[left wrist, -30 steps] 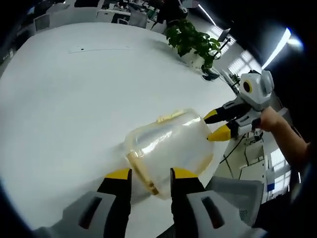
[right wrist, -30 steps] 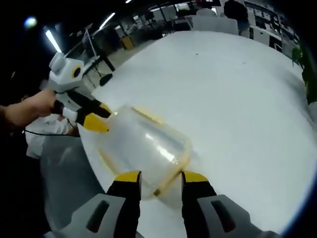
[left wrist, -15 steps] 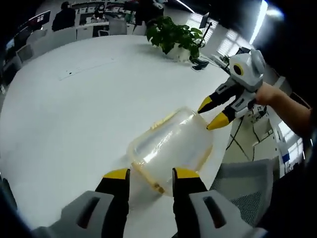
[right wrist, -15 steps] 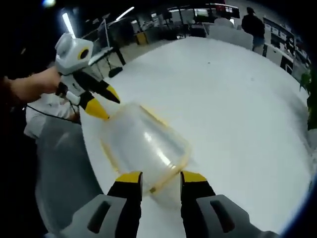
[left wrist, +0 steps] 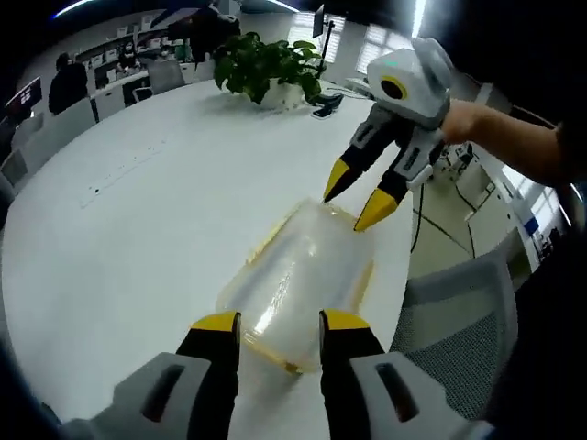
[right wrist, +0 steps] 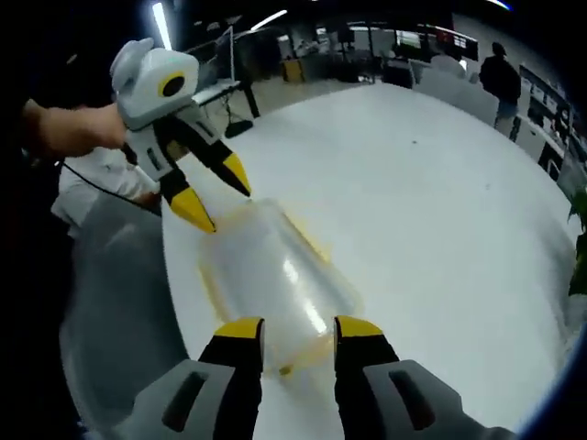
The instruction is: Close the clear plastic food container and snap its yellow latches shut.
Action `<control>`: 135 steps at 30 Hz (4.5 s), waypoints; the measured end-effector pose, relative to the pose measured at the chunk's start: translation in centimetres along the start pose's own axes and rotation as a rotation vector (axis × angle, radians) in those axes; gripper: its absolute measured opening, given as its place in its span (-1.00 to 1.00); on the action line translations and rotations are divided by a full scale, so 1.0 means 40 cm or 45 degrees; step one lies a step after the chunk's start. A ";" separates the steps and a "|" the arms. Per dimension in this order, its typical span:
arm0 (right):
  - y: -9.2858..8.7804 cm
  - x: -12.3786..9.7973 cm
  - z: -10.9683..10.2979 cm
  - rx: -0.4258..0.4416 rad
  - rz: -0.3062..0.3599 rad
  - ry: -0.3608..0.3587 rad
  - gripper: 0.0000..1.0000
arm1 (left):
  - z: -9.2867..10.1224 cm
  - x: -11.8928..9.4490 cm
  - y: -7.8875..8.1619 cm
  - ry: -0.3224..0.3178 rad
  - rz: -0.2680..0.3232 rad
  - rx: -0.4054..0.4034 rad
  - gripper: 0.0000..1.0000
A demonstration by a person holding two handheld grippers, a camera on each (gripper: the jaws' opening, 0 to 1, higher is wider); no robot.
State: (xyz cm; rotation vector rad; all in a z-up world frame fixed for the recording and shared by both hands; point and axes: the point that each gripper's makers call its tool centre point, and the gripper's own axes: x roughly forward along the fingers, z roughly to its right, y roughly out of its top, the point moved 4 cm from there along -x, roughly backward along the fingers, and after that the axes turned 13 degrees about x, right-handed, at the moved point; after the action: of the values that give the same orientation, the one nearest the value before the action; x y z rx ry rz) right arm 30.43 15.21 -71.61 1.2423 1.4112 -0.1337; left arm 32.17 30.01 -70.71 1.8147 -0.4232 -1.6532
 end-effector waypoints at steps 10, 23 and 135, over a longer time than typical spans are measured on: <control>0.014 0.017 -0.017 -0.130 -0.015 0.039 -0.35 | 0.016 0.020 0.025 -0.052 -0.009 0.228 -0.33; 0.048 0.056 -0.061 -0.240 -0.038 0.124 -0.37 | 0.048 0.054 0.045 -0.101 -0.033 0.376 -0.34; 0.108 0.168 -0.019 -0.301 -0.589 0.302 -0.27 | 0.130 0.129 0.045 0.020 -0.153 0.713 -0.10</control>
State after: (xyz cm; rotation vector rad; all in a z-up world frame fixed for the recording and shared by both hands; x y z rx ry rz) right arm 34.75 21.47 -74.15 0.7403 1.8484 -0.1331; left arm 28.27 24.21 -73.53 2.2875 -0.8514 -1.7119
